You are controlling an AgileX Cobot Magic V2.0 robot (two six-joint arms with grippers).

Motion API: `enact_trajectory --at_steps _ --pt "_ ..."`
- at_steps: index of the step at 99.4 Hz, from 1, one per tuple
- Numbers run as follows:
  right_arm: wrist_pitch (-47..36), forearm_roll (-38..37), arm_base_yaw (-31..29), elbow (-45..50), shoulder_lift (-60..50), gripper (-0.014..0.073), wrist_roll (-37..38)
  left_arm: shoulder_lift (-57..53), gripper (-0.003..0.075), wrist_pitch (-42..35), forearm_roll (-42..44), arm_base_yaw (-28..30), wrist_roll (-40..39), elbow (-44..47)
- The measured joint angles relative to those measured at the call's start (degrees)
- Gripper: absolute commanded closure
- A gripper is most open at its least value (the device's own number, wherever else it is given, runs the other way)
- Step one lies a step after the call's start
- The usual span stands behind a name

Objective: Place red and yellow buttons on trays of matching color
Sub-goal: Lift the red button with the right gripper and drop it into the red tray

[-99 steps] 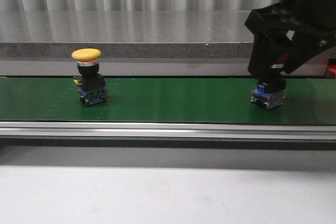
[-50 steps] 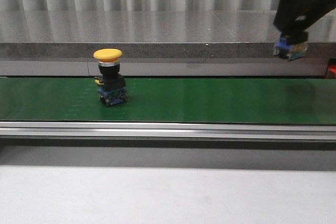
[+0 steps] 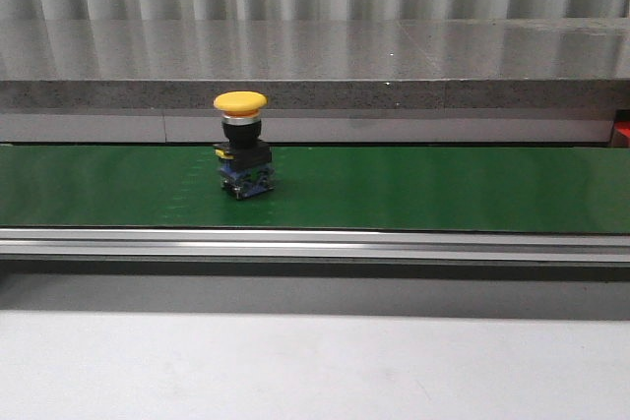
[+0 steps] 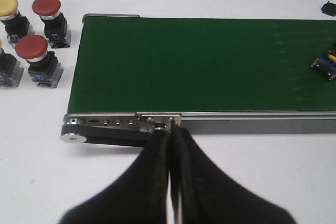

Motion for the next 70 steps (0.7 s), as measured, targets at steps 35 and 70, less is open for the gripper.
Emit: enact_trajectory --at_steps 35,70 --pt "-1.48 0.00 -1.78 -9.07 11.98 0.0479 0.33 0.00 0.0739 0.00 0.00 0.00 0.00 0.00" --pt "-3.05 0.50 -1.78 -11.58 16.84 0.0479 0.33 0.00 0.0739 0.00 0.00 0.00 0.00 0.00"
